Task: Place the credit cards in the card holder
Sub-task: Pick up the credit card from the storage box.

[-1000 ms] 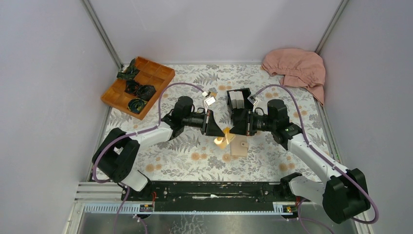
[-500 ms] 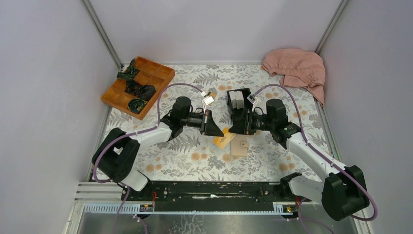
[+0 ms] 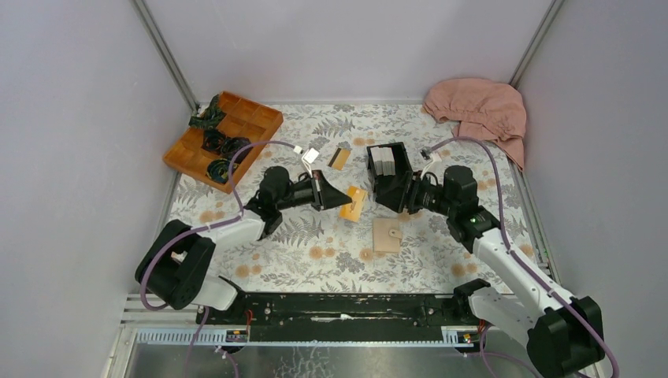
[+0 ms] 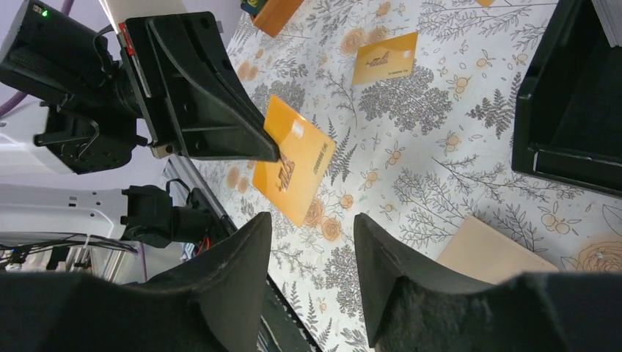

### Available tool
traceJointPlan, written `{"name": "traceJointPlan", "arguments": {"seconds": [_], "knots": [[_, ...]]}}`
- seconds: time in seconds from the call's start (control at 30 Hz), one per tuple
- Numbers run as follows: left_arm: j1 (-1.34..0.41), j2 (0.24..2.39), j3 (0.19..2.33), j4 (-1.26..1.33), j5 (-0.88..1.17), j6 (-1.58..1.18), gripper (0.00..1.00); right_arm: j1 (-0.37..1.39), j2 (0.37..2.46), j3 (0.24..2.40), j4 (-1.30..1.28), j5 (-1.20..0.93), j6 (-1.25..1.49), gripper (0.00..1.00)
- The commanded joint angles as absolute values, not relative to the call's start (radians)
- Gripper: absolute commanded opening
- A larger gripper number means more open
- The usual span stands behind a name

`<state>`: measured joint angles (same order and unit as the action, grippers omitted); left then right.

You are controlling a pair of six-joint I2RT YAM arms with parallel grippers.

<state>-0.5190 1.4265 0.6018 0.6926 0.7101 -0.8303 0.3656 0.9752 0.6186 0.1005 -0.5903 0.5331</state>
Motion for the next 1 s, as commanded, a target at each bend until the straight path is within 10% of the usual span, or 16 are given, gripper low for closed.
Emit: {"name": "traceJointPlan", "arguments": {"seconds": [0.0, 0.97], "knots": [[-0.525, 1.418, 0.533, 0.954, 0.552, -0.991, 0.0, 0.363, 0.953, 0.541, 0.246, -0.553, 0.6, 0.52], [-0.606, 1.658, 0.526, 1.325, 0.515, -1.214, 0.0, 0.365, 1.124, 0.401, 0.716, -0.666, 0.825, 0.47]]}}
